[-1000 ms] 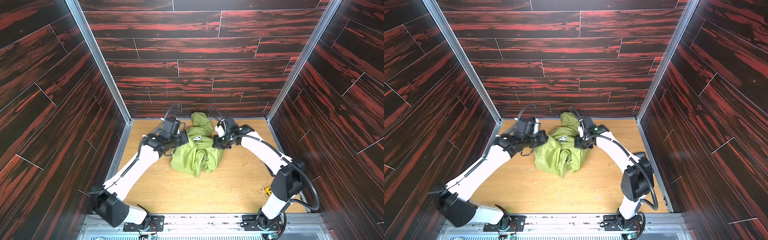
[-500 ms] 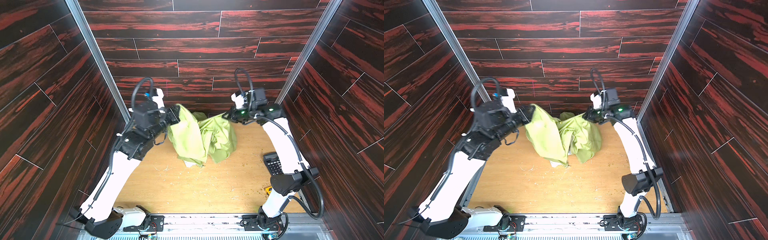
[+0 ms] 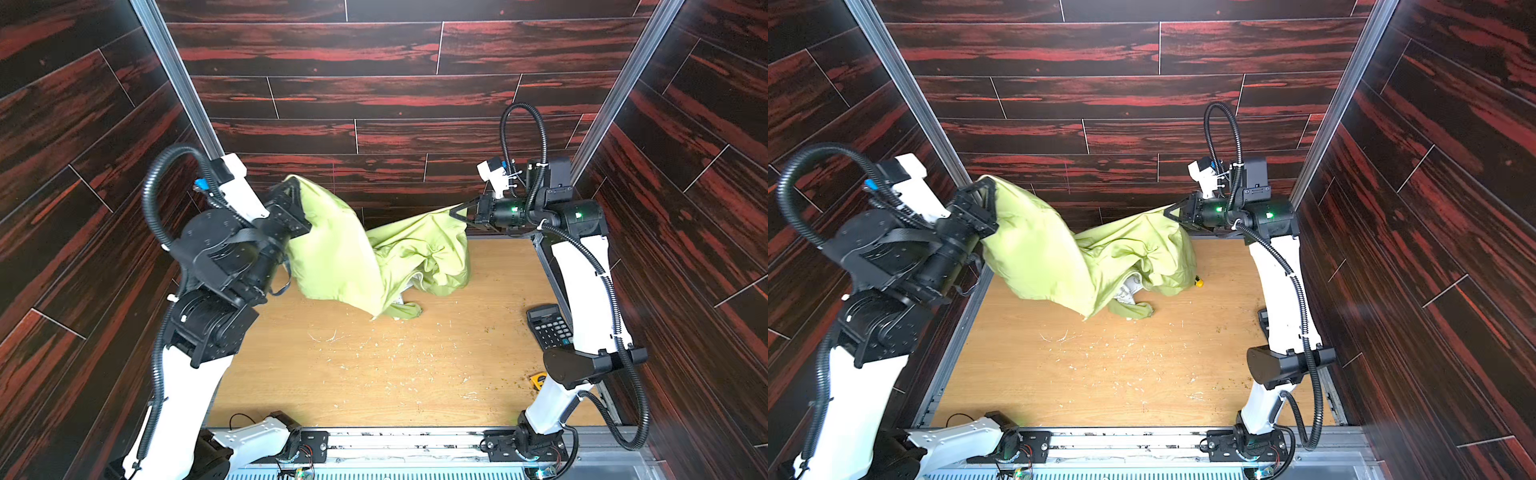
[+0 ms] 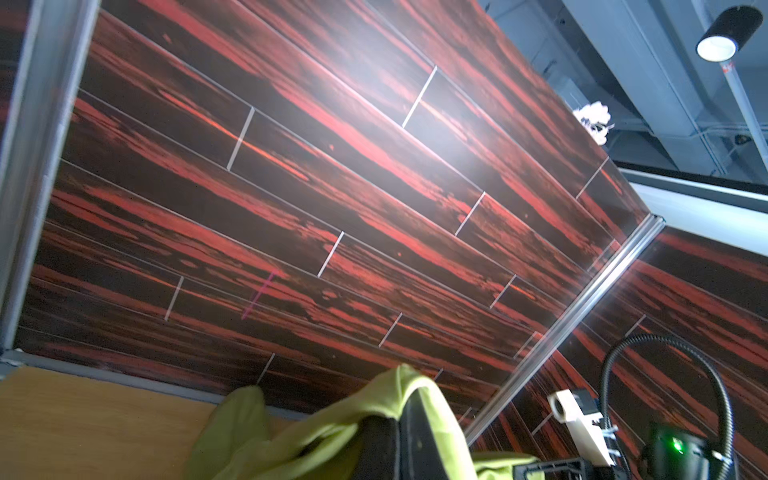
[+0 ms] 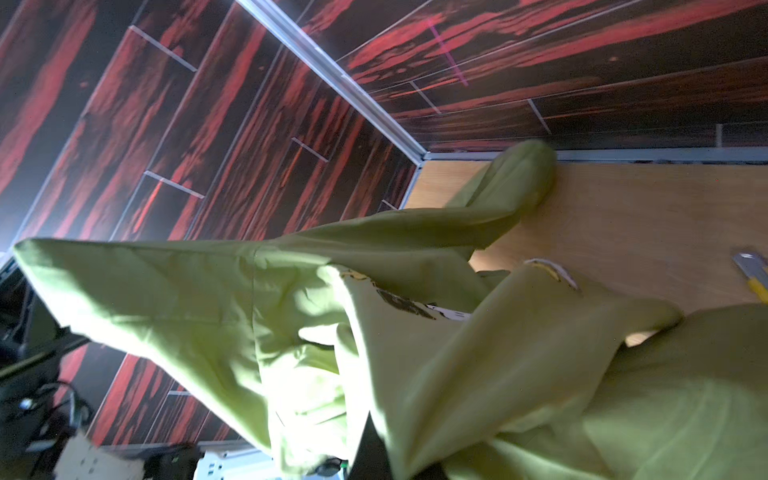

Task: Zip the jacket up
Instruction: 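Lift the green jacket with both grippers and spread it apart, then lower the jacket onto the table and open both grippers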

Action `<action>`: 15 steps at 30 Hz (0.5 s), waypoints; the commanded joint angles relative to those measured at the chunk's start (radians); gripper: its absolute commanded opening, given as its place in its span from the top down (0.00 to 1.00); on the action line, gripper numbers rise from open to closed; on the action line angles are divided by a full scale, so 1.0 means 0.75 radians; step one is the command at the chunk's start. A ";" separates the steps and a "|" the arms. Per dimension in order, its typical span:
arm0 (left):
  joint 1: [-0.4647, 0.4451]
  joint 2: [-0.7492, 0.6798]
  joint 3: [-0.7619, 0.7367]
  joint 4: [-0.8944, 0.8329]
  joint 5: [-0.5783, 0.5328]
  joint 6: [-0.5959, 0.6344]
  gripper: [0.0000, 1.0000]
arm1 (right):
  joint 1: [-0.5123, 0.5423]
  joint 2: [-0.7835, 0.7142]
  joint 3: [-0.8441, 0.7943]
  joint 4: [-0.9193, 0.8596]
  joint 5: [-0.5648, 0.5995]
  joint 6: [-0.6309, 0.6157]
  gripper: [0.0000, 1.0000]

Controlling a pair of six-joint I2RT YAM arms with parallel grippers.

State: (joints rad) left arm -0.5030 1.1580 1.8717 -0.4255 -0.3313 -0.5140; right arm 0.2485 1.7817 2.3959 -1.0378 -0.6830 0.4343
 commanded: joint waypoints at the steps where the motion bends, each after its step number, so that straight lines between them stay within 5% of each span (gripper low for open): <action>1: 0.007 -0.047 0.047 0.042 -0.077 0.045 1.00 | -0.021 -0.156 0.023 0.065 -0.147 -0.039 1.00; 7: 0.006 -0.077 0.043 0.044 -0.177 0.083 1.00 | -0.082 -0.265 -0.047 0.189 -0.304 0.049 0.94; 15: 0.008 0.032 -0.034 0.055 -0.328 0.130 1.00 | -0.091 -0.153 -0.308 0.133 -0.251 0.141 1.00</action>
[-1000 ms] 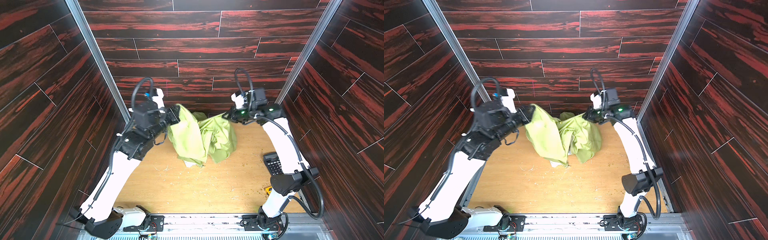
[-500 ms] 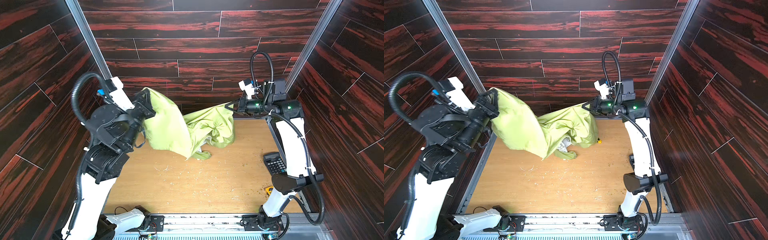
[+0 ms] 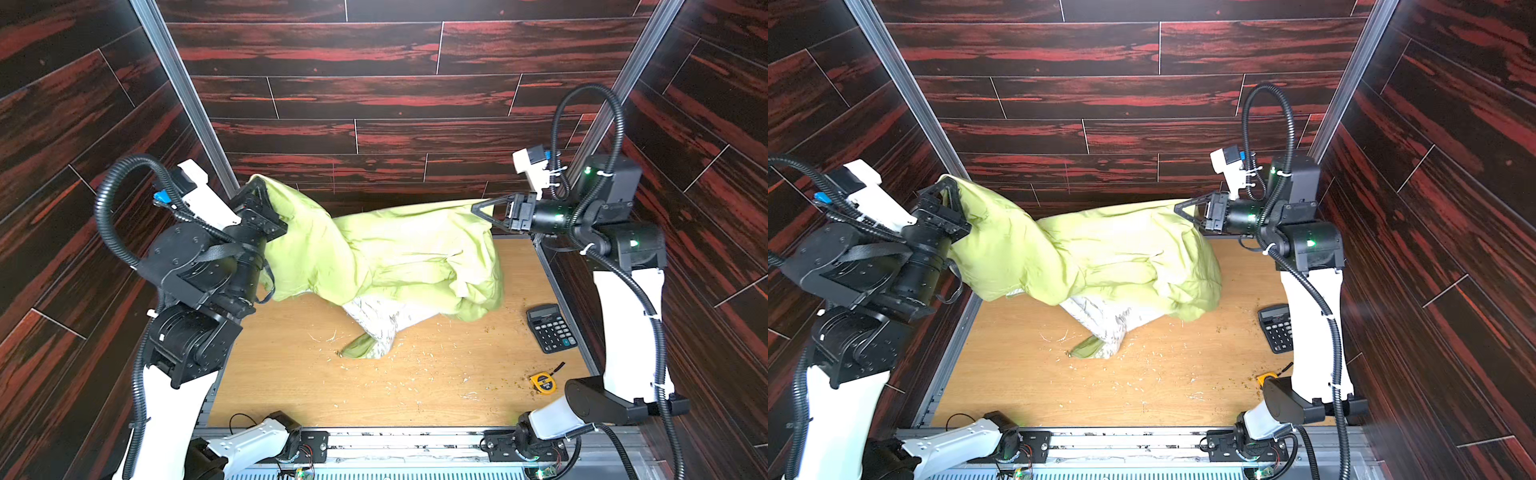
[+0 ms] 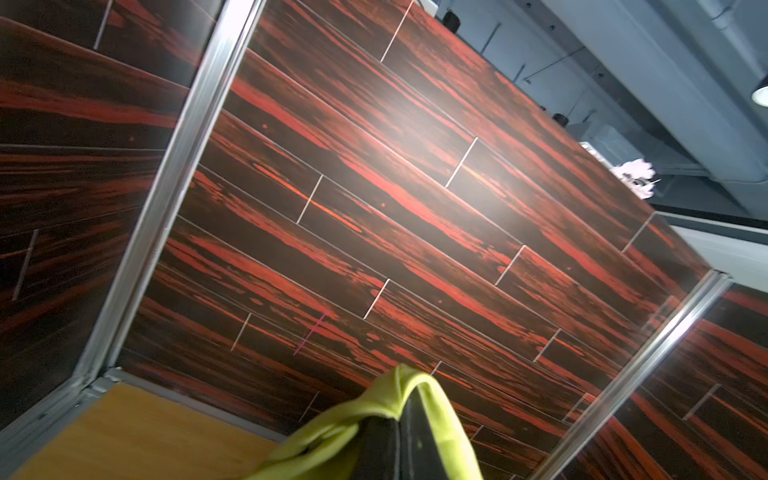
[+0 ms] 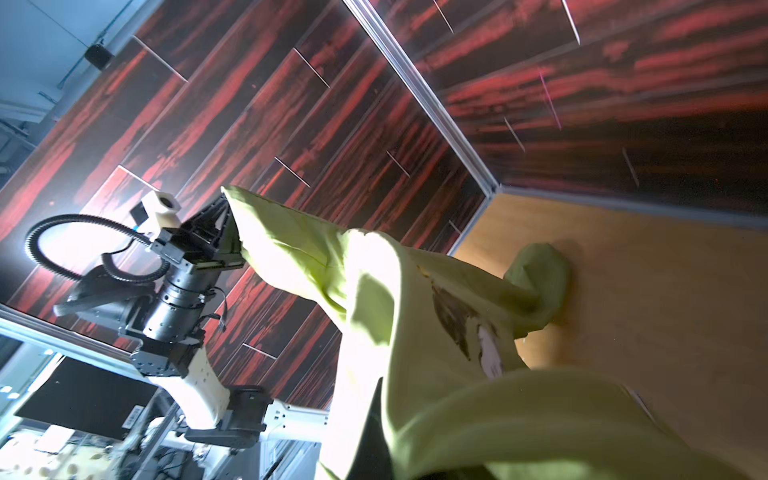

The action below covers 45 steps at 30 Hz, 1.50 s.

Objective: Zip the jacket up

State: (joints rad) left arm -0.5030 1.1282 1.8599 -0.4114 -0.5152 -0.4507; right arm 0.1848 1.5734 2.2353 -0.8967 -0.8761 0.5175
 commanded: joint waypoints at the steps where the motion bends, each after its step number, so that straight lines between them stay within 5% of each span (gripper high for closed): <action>1: 0.011 0.106 -0.019 0.019 -0.103 0.051 1.00 | -0.007 0.169 -0.125 -0.106 0.015 0.027 1.00; 7: 0.097 0.357 -0.027 -0.028 -0.117 0.029 1.00 | -0.017 0.472 -0.269 -0.248 0.110 -0.005 1.00; 12: 0.239 0.634 0.041 -0.067 -0.050 -0.090 1.00 | -0.064 0.739 -0.066 -0.247 0.320 0.082 1.00; 15: 0.332 0.819 0.176 -0.159 0.008 -0.198 1.00 | -0.084 0.902 0.196 -0.357 0.414 0.119 0.85; 18: 0.409 1.022 0.376 -0.318 0.056 -0.265 1.00 | -0.089 1.020 0.491 -0.496 0.455 0.116 0.57; 22: 0.466 1.193 0.601 -0.443 0.135 -0.279 0.54 | -0.088 1.023 0.601 -0.592 0.536 0.063 0.37; 27: 0.475 1.245 0.716 -0.553 0.219 -0.268 0.31 | -0.087 0.803 0.287 -0.490 0.627 0.002 0.35; 29: 0.474 1.204 0.662 -0.574 0.239 -0.287 0.31 | -0.085 0.681 0.090 -0.393 0.638 -0.008 0.35; 39: 0.468 0.725 -0.305 -0.116 0.701 -0.502 0.32 | -0.043 0.229 -0.864 -0.020 0.662 -0.004 0.34; 45: 0.386 0.721 -0.554 0.033 0.905 -0.577 0.32 | 0.008 0.093 -1.255 0.108 0.655 0.026 0.33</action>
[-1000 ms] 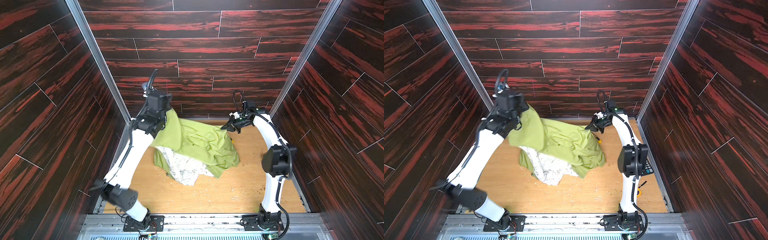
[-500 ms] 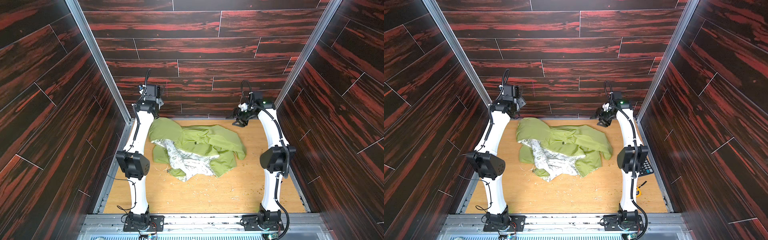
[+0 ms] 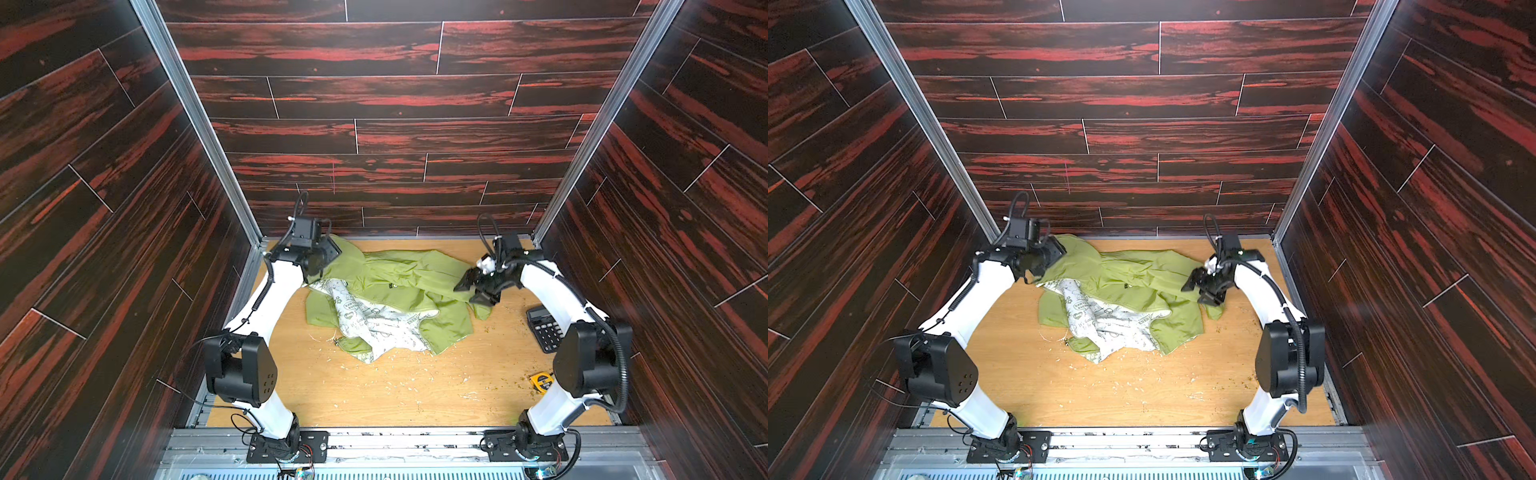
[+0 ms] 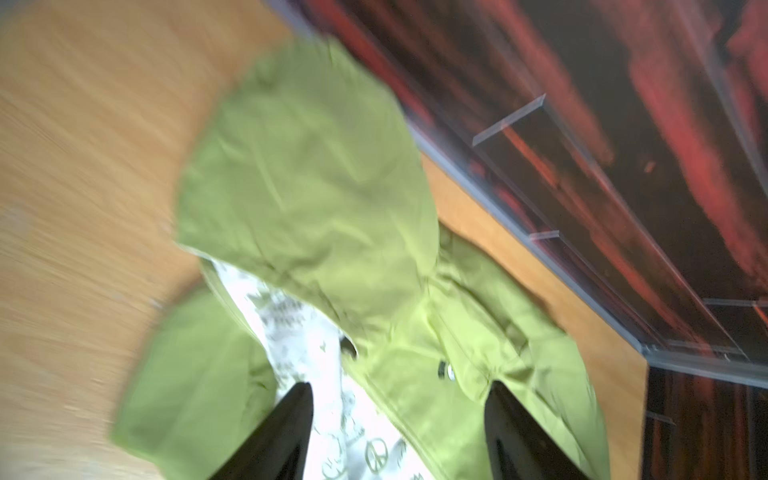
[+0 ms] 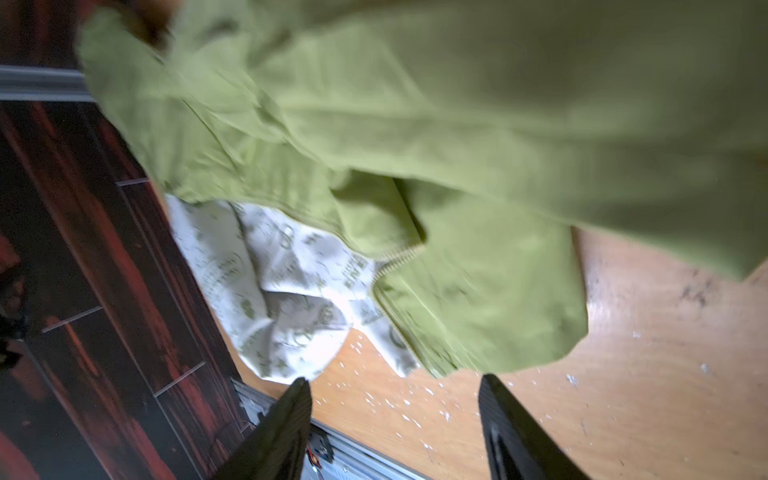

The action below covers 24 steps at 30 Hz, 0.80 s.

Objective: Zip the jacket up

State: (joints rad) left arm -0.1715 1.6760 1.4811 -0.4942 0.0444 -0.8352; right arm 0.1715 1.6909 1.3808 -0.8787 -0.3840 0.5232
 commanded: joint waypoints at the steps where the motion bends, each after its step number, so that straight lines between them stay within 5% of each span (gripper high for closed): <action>1: -0.080 0.010 -0.051 0.162 0.168 -0.065 0.32 | 0.030 -0.085 -0.182 0.109 -0.002 0.029 0.33; 6: -0.154 0.176 0.015 0.114 0.229 -0.075 0.34 | 0.041 -0.154 -0.386 0.193 -0.015 0.090 0.33; 18: -0.160 0.232 -0.158 0.101 0.090 -0.046 0.33 | 0.101 -0.123 -0.636 0.448 -0.137 0.232 0.34; 24: -0.118 0.242 -0.225 0.129 0.070 -0.025 0.32 | 0.101 -0.022 -0.606 0.505 -0.181 0.235 0.50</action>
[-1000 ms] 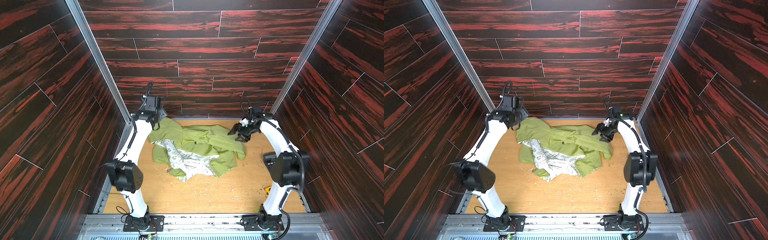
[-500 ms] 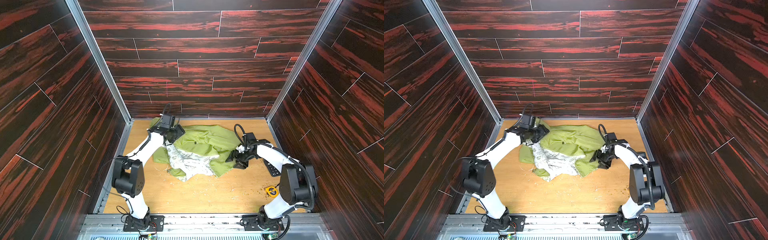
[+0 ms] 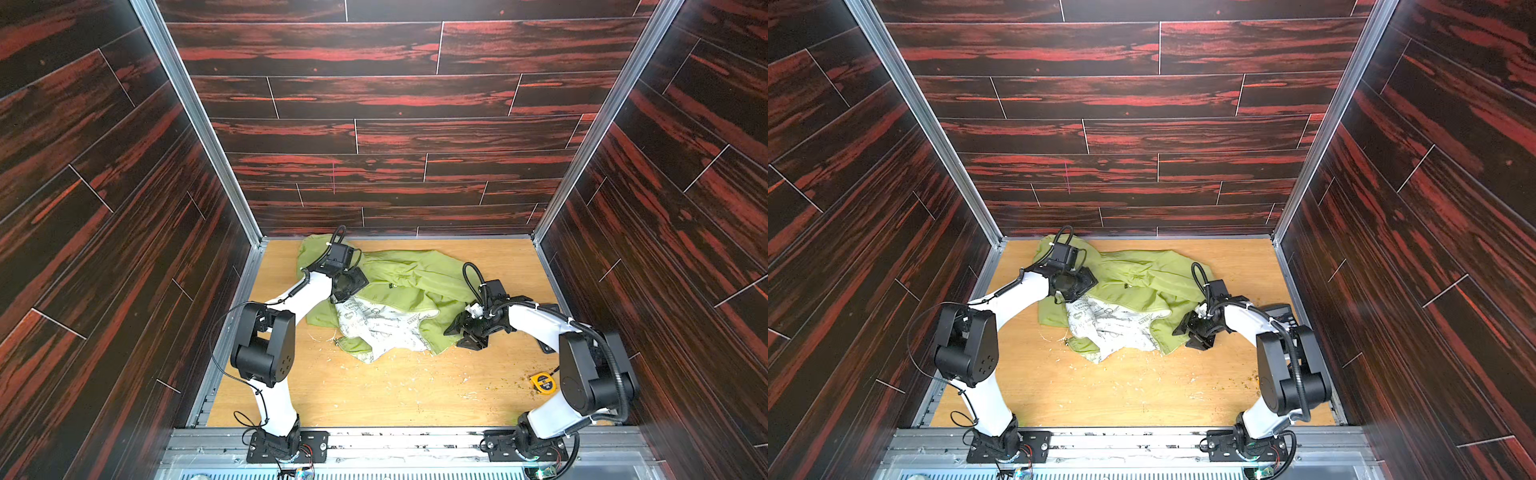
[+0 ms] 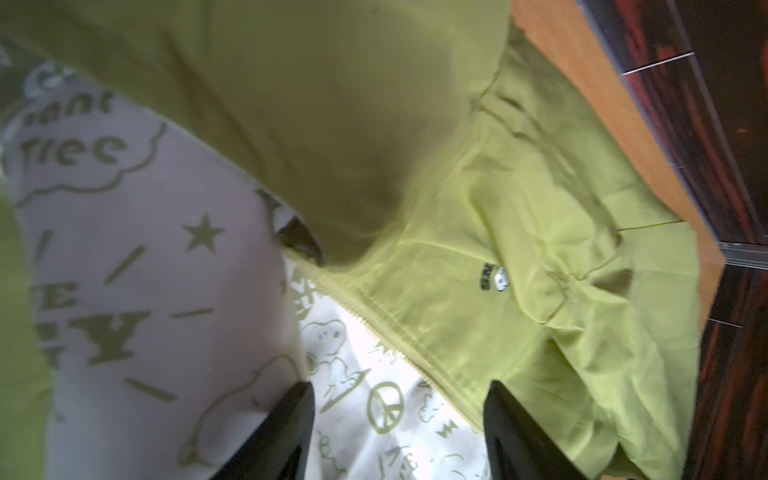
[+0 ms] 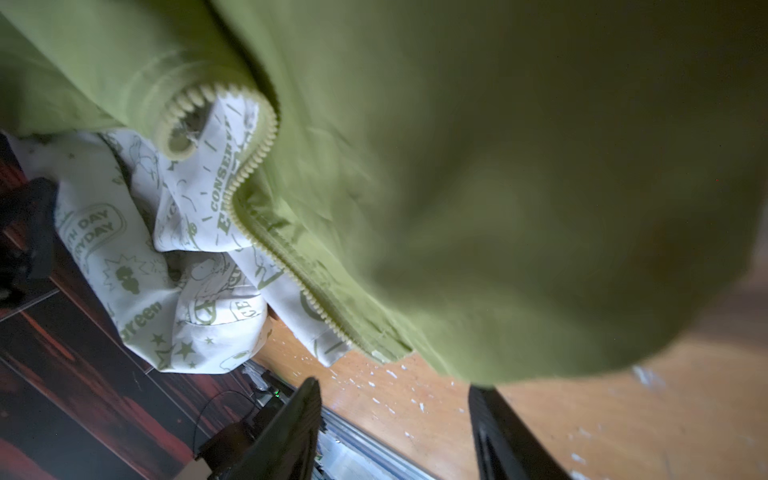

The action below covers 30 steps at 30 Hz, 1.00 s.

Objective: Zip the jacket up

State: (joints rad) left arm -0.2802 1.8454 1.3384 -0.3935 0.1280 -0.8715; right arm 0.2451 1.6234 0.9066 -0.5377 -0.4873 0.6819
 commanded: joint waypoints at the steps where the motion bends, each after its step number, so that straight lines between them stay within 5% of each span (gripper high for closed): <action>1: 0.037 0.023 -0.042 -0.005 -0.038 0.031 0.32 | 0.003 0.079 0.034 0.054 -0.049 0.025 0.55; 6: 0.095 0.055 -0.067 -0.001 -0.044 0.061 0.32 | 0.003 0.080 0.082 0.031 -0.063 0.030 0.80; 12: 0.133 0.104 -0.015 0.043 0.018 0.110 0.32 | 0.003 0.018 0.142 -0.036 -0.069 0.038 0.97; 24: 0.136 0.254 0.216 0.020 0.126 0.173 0.44 | 0.002 -0.089 0.198 -0.119 -0.074 0.064 1.00; 30: 0.135 0.340 0.282 -0.015 0.160 0.204 0.64 | -0.002 -0.117 0.203 -0.135 -0.074 0.073 1.00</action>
State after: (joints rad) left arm -0.1795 2.0766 1.5173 -0.3649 0.2249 -0.7483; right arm 0.2447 1.5833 1.0397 -0.6010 -0.5323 0.7238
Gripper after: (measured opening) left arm 0.388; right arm 0.048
